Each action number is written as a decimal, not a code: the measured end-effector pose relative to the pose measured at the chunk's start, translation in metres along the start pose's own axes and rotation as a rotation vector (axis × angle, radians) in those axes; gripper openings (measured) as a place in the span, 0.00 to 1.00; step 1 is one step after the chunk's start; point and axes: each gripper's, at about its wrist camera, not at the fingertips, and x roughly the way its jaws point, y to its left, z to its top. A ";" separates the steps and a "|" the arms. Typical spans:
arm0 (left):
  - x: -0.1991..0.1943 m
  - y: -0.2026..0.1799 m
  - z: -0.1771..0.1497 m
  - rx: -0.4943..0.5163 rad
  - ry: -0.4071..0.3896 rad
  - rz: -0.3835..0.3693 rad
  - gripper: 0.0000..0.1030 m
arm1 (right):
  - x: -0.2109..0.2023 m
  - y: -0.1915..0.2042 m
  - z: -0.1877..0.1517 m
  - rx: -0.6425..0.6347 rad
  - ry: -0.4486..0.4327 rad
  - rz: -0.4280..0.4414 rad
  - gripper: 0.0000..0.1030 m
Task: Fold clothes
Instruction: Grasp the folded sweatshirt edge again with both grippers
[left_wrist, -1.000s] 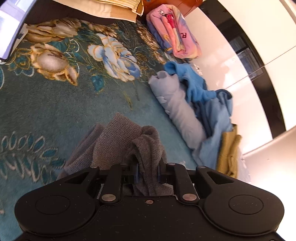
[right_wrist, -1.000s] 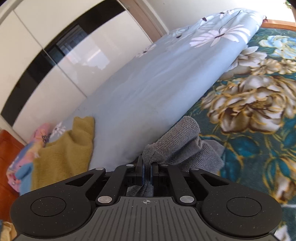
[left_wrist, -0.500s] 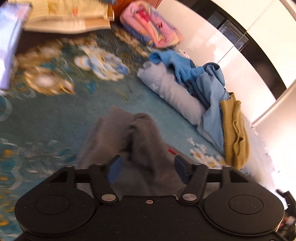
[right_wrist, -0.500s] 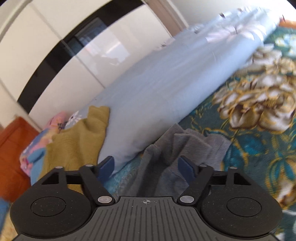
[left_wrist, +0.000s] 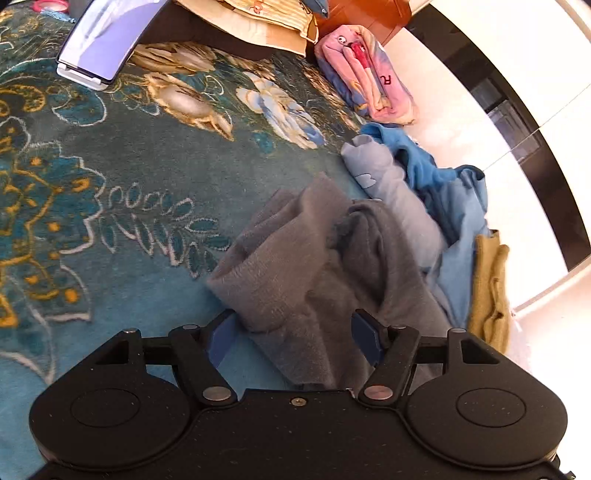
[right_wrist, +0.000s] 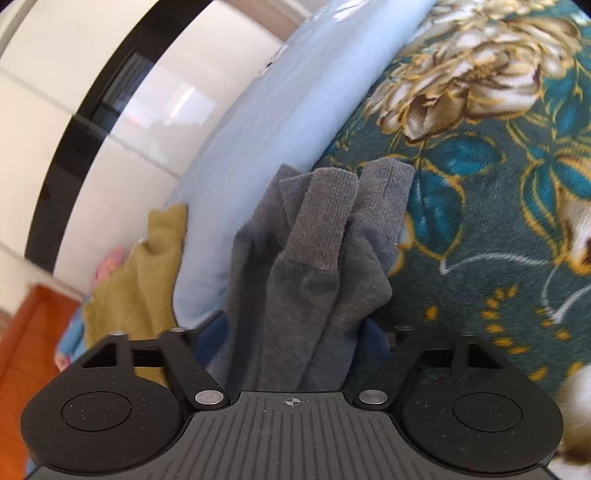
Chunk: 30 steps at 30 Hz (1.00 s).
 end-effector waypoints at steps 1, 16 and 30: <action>0.003 -0.001 -0.001 -0.004 -0.012 -0.009 0.63 | 0.002 0.000 -0.002 0.011 -0.009 -0.011 0.22; -0.021 -0.019 0.031 -0.060 -0.147 0.011 0.05 | -0.083 0.020 -0.018 -0.047 -0.132 0.083 0.08; -0.099 0.030 0.043 -0.033 -0.113 -0.065 0.05 | -0.226 -0.032 -0.072 -0.055 -0.158 0.029 0.08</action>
